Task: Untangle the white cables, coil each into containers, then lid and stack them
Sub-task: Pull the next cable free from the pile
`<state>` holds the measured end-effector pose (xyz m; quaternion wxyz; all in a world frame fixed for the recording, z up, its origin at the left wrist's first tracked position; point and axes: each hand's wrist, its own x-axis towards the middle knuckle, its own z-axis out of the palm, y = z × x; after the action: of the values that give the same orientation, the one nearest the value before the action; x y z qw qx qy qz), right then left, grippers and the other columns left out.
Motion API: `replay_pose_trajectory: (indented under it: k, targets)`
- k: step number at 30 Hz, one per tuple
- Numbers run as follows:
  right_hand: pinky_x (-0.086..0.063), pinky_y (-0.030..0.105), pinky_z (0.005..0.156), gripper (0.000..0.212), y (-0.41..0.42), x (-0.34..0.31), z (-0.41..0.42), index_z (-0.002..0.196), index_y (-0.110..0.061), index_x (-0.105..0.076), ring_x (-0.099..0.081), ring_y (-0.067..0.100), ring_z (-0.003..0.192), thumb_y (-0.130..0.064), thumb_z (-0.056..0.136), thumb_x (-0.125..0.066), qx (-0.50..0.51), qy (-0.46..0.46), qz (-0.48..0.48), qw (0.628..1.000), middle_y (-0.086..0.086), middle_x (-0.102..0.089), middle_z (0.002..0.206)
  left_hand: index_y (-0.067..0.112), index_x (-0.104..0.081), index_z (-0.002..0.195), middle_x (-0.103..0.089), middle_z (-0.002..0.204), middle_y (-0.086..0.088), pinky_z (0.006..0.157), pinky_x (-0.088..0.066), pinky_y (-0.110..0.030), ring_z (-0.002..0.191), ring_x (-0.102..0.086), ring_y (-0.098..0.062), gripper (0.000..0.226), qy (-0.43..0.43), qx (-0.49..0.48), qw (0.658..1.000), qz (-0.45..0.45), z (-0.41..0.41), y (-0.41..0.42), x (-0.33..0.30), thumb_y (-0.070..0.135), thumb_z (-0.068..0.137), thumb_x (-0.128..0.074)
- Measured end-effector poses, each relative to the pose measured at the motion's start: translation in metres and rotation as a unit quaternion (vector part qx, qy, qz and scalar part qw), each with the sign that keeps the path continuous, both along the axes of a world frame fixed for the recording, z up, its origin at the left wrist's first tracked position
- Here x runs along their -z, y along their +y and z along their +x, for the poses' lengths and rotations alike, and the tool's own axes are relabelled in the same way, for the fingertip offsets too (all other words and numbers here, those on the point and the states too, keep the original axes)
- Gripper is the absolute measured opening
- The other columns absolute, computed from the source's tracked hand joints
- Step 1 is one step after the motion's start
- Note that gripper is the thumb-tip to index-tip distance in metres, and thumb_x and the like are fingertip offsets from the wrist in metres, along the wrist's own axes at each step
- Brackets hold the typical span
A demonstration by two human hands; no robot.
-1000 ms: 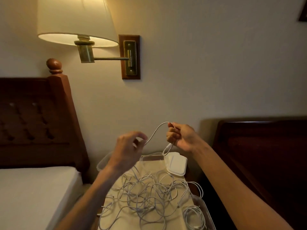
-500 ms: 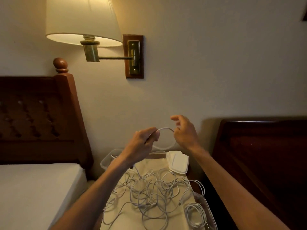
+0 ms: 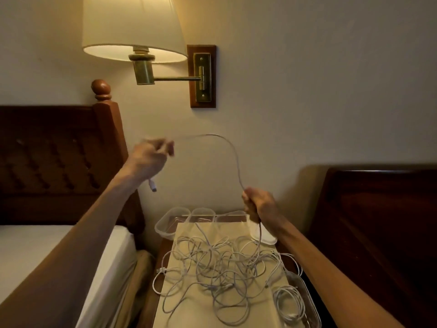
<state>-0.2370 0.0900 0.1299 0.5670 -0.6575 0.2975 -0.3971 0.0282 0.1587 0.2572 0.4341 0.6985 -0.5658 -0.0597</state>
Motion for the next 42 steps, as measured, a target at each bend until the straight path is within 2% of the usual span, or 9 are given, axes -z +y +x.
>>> replay_pose_trajectory:
  k: [4, 8, 13, 17, 23, 26, 29, 34, 42]
  targets:
    - [-0.026, 0.022, 0.044, 0.037, -0.012, -0.049, 0.019, 0.069, -0.02, -0.05, -0.032, 0.005, 0.044, -0.022, 0.104, -0.04, 0.085, 0.103, -0.151, 0.979, -0.012, -0.039, 0.05, 0.011, -0.058, 0.126, -0.061, 0.124, -0.009, 0.081, -0.048, -0.03, 0.114, -0.057, -0.027, 0.034, -0.255, -0.007, 0.887, 0.385, 0.009, 0.007, 0.032, 0.032, 0.101, -0.047]
    - [-0.032, 0.02, 0.055, 0.036, -0.018, -0.054, 0.035, 0.066, -0.02, -0.053, -0.043, 0.004, 0.053, -0.02, 0.101, -0.046, 0.084, 0.251, -0.331, 0.906, -0.008, -0.051, 0.059, 0.012, -0.035, 0.146, -0.043, 0.145, -0.01, 0.105, -0.04, -0.042, 0.126, -0.047, -0.032, 0.062, -0.221, -0.037, 0.966, 0.125, -0.009, 0.006, 0.057, 0.014, 0.09, -0.061]
    - [-0.033, 0.011, 0.053, 0.031, -0.014, -0.059, 0.044, 0.073, -0.016, -0.058, -0.048, -0.005, 0.055, -0.015, 0.101, -0.047, 0.033, 0.265, -0.374, 0.888, -0.013, -0.051, 0.061, 0.016, -0.052, 0.137, -0.062, 0.118, 0.002, 0.064, -0.048, -0.019, 0.066, -0.066, -0.012, 0.044, -0.126, 0.217, 0.968, -0.03, -0.046, 0.0, 0.079, 0.008, 0.094, -0.06]
    - [-0.032, 0.016, 0.05, 0.035, -0.007, -0.046, 0.036, 0.075, -0.017, -0.057, -0.038, 0.003, 0.048, -0.021, 0.105, -0.039, -0.028, 0.22, -0.262, 0.939, -0.005, -0.045, 0.058, 0.014, -0.071, 0.092, -0.061, 0.068, 0.007, 0.054, -0.041, -0.019, 0.053, -0.053, -0.001, 0.014, -0.09, 0.191, 0.967, -0.142, -0.035, -0.006, 0.079, 0.009, 0.095, -0.058]
    - [-0.05, 0.028, 0.072, 0.024, 0.003, 0.035, 0.015, 0.089, -0.011, -0.058, -0.056, 0.014, 0.069, -0.01, 0.104, -0.04, -0.073, 0.204, -0.128, 0.968, 0.005, -0.054, 0.073, 0.024, -0.073, 0.085, -0.068, 0.08, 0.002, 0.06, -0.043, -0.026, 0.062, -0.053, -0.006, 0.019, 0.142, -0.007, 0.95, -0.279, 0.02, 0.003, 0.035, 0.024, 0.093, -0.056]
    - [-0.054, 0.037, 0.077, 0.02, -0.003, 0.029, 0.028, 0.09, -0.008, -0.061, -0.062, 0.017, 0.07, -0.009, 0.102, -0.045, -0.004, 0.161, -0.118, 0.98, 0.006, -0.06, 0.074, 0.024, -0.074, 0.085, -0.07, 0.081, -0.003, 0.054, -0.045, -0.024, 0.061, -0.055, -0.008, 0.016, 0.066, -0.022, 0.998, -0.002, 0.026, 0.01, 0.045, 0.024, 0.094, -0.062]
    - [-0.054, 0.035, 0.065, 0.02, -0.014, -0.007, 0.039, 0.089, -0.007, -0.066, -0.057, 0.017, 0.062, -0.01, 0.1, -0.05, 0.08, 0.117, -0.186, 0.972, 0.005, -0.059, 0.067, 0.012, -0.063, 0.124, -0.068, 0.092, -0.004, 0.045, -0.041, -0.016, 0.065, -0.059, -0.012, 0.029, -0.046, -0.013, 0.953, 0.299, 0.012, 0.023, 0.07, 0.017, 0.095, -0.06]
    - [-0.047, 0.02, 0.056, 0.021, -0.016, -0.04, 0.057, 0.088, -0.008, -0.071, -0.052, 0.006, 0.051, -0.008, 0.098, -0.052, 0.006, 0.214, -0.312, 0.926, -0.003, -0.059, 0.061, 0.024, -0.036, 0.148, -0.043, 0.14, 0.007, 0.047, -0.052, -0.021, 0.073, -0.07, -0.014, 0.058, 0.037, 0.145, 0.989, 0.019, -0.016, 0.009, 0.087, 0.01, 0.095, -0.058]
    - [-0.053, 0.026, 0.067, 0.018, -0.013, -0.012, 0.057, 0.09, -0.009, -0.068, -0.061, 0.012, 0.065, -0.008, 0.098, -0.052, -0.005, 0.172, -0.27, 0.947, 0.004, -0.066, 0.073, 0.013, -0.074, 0.092, -0.063, 0.073, 0.008, 0.059, -0.043, -0.014, 0.06, -0.055, 0.003, 0.013, -0.089, 0.124, 0.975, -0.16, -0.04, -0.001, 0.07, 0.017, 0.094, -0.062]
